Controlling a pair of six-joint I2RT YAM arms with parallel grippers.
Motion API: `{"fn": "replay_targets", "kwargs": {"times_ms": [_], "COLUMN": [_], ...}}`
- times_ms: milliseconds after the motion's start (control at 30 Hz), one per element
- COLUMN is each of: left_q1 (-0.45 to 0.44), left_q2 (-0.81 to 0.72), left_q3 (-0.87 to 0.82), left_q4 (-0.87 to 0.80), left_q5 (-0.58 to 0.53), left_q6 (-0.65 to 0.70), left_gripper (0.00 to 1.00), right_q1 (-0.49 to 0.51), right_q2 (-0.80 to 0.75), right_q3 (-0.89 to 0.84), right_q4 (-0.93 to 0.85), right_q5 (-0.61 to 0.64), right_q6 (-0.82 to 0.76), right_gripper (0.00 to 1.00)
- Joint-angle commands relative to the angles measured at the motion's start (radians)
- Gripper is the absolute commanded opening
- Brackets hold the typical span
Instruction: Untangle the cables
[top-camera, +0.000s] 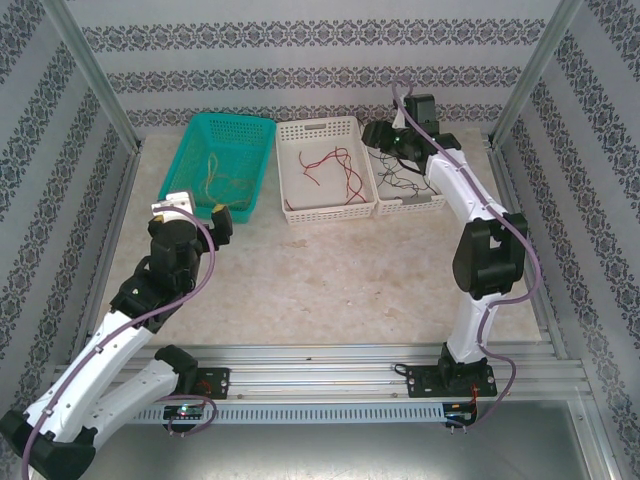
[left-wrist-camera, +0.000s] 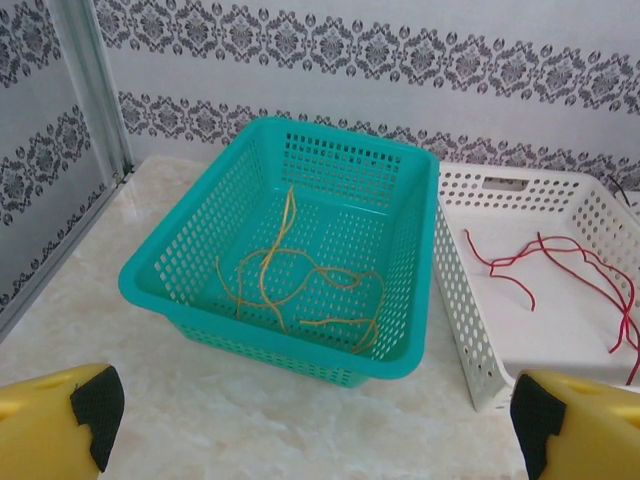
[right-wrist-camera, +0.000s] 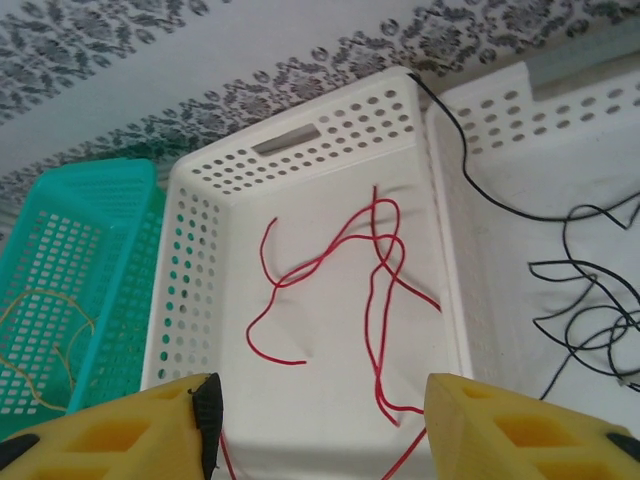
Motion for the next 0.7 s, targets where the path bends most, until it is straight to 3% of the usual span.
{"fn": "replay_targets", "kwargs": {"times_ms": [0, 367, 567, 667], "left_q1": [0.011, 0.011, 0.011, 0.01], "left_q2": [0.0, -0.021, -0.029, -0.034], "left_q3": [-0.008, -0.021, -0.023, -0.026], "left_q4": [0.018, 0.037, 0.04, 0.043], "left_q5": [-0.007, 0.019, 0.032, 0.039], "left_q6": [-0.008, -0.003, -0.006, -0.005], "left_gripper": [1.0, 1.0, 1.0, 1.0], "right_q1": [-0.009, 0.09, 0.129, 0.126], "right_q2": [-0.02, -0.345, -0.571, -0.687], "right_q3": [-0.066, -0.376, -0.592, -0.677], "right_q4": [0.008, 0.059, 0.082, 0.083], "right_q5": [0.018, 0.265, 0.35, 0.36], "right_q6": [0.013, -0.159, -0.186, -0.191], "right_gripper": [0.59, 0.73, 0.86, 0.98]}}
